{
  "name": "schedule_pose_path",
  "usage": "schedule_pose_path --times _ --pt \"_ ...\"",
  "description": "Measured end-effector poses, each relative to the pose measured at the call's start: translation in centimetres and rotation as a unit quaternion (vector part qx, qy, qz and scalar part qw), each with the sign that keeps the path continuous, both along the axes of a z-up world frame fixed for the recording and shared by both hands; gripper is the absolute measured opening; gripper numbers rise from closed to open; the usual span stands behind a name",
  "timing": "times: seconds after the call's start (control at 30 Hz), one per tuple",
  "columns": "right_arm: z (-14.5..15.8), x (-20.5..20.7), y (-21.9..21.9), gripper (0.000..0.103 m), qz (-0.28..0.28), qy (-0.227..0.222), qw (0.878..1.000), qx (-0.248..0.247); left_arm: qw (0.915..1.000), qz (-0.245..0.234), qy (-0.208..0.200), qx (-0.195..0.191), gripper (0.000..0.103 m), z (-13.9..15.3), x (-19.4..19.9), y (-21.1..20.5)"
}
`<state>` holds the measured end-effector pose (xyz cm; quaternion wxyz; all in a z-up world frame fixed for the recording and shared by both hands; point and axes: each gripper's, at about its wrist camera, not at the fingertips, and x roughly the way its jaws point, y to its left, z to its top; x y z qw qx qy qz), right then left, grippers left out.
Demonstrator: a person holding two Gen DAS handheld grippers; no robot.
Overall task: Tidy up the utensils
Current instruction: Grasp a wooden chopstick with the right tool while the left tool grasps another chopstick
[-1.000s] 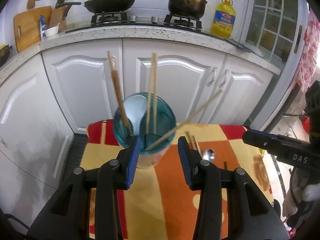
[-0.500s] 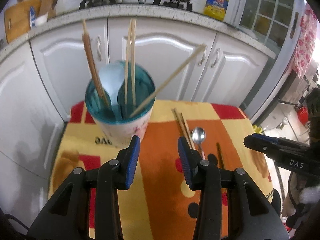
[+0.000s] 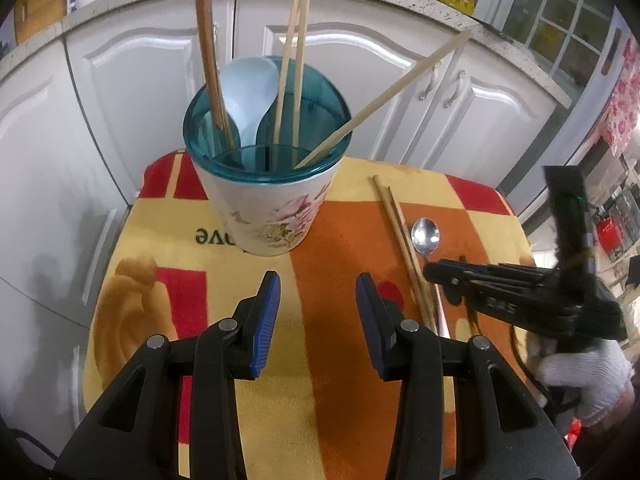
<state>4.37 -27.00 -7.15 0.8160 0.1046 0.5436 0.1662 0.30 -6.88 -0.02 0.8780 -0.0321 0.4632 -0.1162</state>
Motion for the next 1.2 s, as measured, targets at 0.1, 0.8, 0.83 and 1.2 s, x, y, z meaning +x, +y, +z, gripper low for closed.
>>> schedule_pose_path --times 0.1,0.8,0.83,1.2 --pt "-1.2 1.3 0.5 0.014 -0.006 0.009 1.0 -0.027 1.0 -0.004 0.008 0.0 0.038 -0.6 0.3 -0.2" --pt "-3.2 0.4 -3.0 0.005 -0.061 0.045 0.996 0.037 0.9956 -0.046 0.069 -0.042 0.038 -5.4 4.7 -7.2" --pt "-3.2 0.2 -2.9 0.005 -0.061 0.046 0.996 0.038 0.9953 -0.046 0.074 -0.041 0.038 -5.9 5.2 -7.6" --pt "-3.3 0.1 -3.4 0.006 -0.065 0.046 0.995 0.052 0.9931 -0.063 0.087 -0.048 0.01 -8.2 7.3 -9.2"
